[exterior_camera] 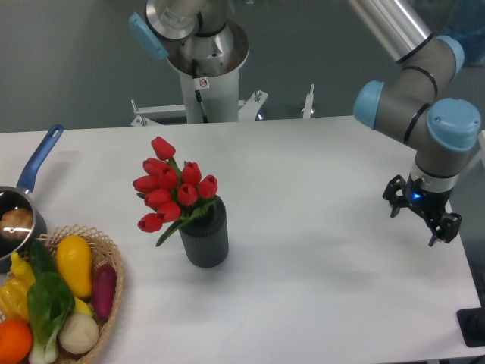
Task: Pick up the flowers from the vase
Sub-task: 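Open the gripper and start moving toward the red tulip bouquet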
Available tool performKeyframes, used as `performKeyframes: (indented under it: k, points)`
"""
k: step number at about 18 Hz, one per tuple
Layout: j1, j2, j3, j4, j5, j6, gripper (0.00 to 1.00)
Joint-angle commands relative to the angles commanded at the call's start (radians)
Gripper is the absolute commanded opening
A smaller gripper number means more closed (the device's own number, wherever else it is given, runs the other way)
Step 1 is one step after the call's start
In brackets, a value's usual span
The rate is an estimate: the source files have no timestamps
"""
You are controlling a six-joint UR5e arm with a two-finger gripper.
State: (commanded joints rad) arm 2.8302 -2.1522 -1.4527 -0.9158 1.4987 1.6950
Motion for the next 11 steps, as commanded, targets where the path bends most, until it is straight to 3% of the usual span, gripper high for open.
performKeyframes:
  k: [6, 9, 11]
  points:
    - [-0.006, 0.006, -0.009, 0.002, -0.026, 0.002, 1.0]
    - [0.006, 0.006, -0.057, 0.011, -0.193, -0.003, 1.0]
    - [0.041, 0.02, -0.119, 0.046, -0.268, -0.023, 1.0]
